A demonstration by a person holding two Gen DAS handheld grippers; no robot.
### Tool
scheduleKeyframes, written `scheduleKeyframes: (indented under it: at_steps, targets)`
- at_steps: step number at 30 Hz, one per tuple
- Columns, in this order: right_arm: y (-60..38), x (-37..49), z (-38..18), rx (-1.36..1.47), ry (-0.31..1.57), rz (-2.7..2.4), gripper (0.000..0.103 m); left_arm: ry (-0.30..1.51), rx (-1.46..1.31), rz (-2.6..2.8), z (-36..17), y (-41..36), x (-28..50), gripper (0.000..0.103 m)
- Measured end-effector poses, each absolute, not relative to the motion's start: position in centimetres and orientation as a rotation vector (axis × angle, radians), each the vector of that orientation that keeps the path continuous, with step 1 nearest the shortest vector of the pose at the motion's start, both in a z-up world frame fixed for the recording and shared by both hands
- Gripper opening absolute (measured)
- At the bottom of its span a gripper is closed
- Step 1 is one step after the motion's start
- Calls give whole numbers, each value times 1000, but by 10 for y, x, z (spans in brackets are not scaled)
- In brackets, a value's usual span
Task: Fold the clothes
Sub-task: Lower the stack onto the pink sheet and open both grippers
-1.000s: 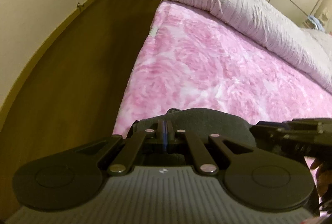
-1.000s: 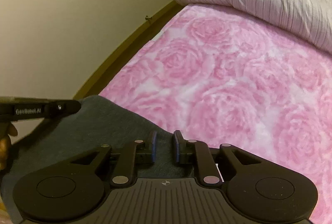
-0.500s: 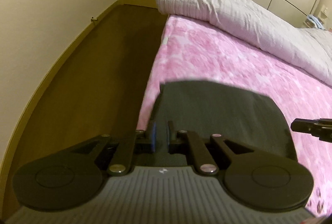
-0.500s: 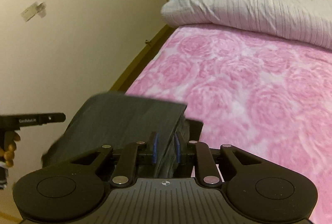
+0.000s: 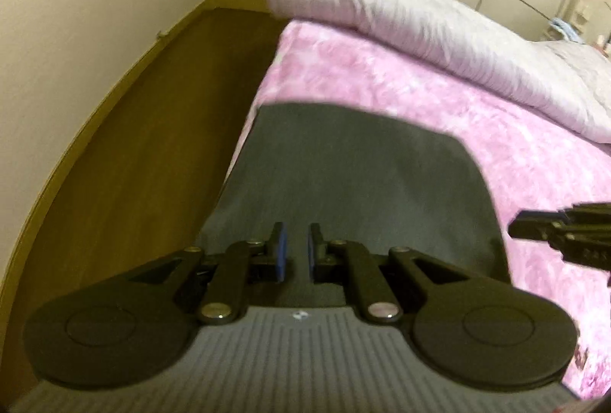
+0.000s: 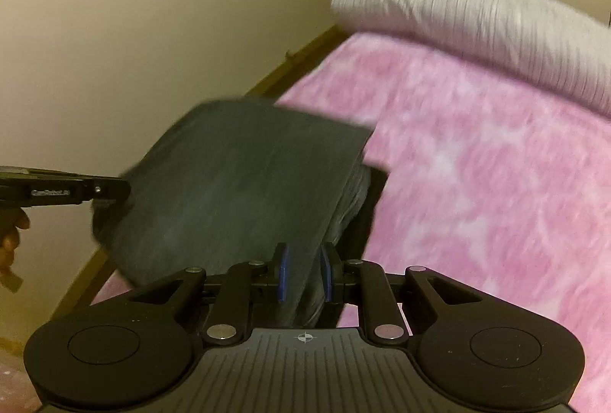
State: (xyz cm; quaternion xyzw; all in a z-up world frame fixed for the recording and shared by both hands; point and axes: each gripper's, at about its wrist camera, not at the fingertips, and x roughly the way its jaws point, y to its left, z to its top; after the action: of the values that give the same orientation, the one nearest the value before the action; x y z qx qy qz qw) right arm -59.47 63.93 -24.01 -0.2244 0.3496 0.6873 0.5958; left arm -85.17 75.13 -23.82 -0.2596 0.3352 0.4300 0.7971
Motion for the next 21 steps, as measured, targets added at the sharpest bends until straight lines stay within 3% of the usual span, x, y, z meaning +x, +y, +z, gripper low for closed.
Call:
scheduleKeyframes:
  at_steps: [11,16,21]
  targets:
    - [762,-557,-261,-504,864,1627,17,807,-501,841,-255,829,-748,8]
    - [780,-550,-293,-582,937,1646,17,877,-555,855,-290,847,-735,11]
    - [796,-536,-306,-567,1047,1665,17,900,-568,868,-293,857,-732,11]
